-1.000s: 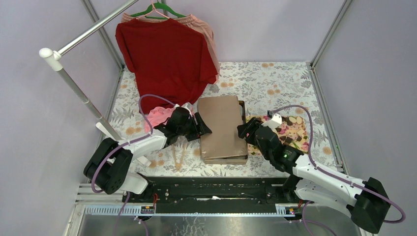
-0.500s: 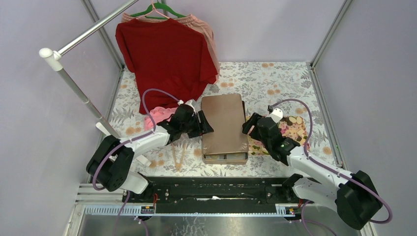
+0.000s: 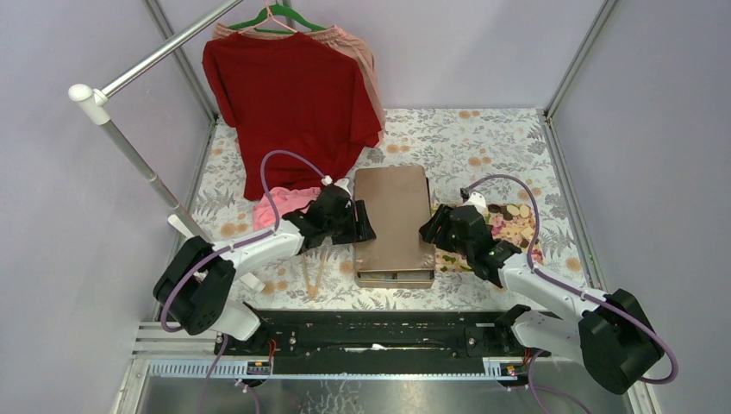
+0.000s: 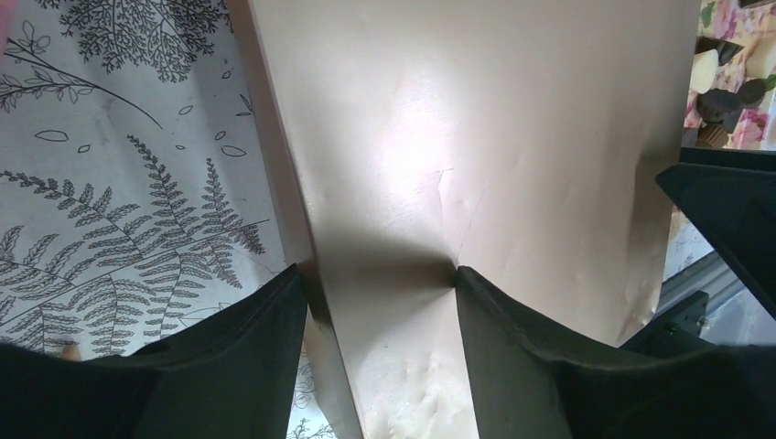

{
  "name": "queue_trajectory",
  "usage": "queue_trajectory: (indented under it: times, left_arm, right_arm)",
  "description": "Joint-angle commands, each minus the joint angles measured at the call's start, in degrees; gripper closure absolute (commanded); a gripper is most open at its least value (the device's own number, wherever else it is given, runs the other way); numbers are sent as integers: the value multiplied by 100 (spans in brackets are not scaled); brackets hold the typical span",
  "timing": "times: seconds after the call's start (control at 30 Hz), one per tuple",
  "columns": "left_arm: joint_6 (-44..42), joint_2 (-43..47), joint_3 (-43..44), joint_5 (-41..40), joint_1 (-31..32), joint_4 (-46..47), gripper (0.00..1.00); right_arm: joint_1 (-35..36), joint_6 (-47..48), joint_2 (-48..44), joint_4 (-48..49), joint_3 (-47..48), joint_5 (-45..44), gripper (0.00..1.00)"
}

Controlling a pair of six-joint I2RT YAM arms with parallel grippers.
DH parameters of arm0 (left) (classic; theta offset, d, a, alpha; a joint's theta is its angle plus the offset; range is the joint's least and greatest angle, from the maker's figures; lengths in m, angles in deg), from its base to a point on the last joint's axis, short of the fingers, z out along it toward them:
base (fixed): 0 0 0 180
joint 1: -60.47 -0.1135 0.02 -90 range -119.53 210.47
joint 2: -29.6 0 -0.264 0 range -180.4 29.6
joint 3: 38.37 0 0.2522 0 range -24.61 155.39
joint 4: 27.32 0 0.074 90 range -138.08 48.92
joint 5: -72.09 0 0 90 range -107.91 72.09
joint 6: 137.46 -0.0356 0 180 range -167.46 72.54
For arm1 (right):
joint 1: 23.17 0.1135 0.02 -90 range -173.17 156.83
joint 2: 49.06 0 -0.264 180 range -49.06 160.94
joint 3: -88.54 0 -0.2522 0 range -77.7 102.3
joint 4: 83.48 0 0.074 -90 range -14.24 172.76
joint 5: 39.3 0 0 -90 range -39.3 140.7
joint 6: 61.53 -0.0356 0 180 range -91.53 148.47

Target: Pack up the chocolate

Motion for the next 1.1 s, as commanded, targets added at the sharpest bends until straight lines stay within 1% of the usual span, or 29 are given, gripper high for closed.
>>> queue_trajectory:
  times: [0.0,0.17,0.33,0.63,0.83,1.07]
  left_arm:
    - [-352,104,139,-359,181,-358,36]
    - [-422,253,139,-542,305,-536,37]
    - [-444,312,182,-551,381,-652,37]
    - [-348,368,160,-676,510,-830,37]
    - [-263,446,18,-683,593,-853,37]
    - [-170,398,-202,-566,647,-825,37]
  right_arm:
    - [-33,105,-94,-10,-49,402,42]
    - [-29,136,-218,-208,-99,687,49]
    - [-29,170,-434,-452,-81,831,52]
    - [-29,266,-579,-896,32,978,55]
    - [-34,235,-680,-959,-83,945,56]
    - [-34,253,-648,-936,-104,936,57]
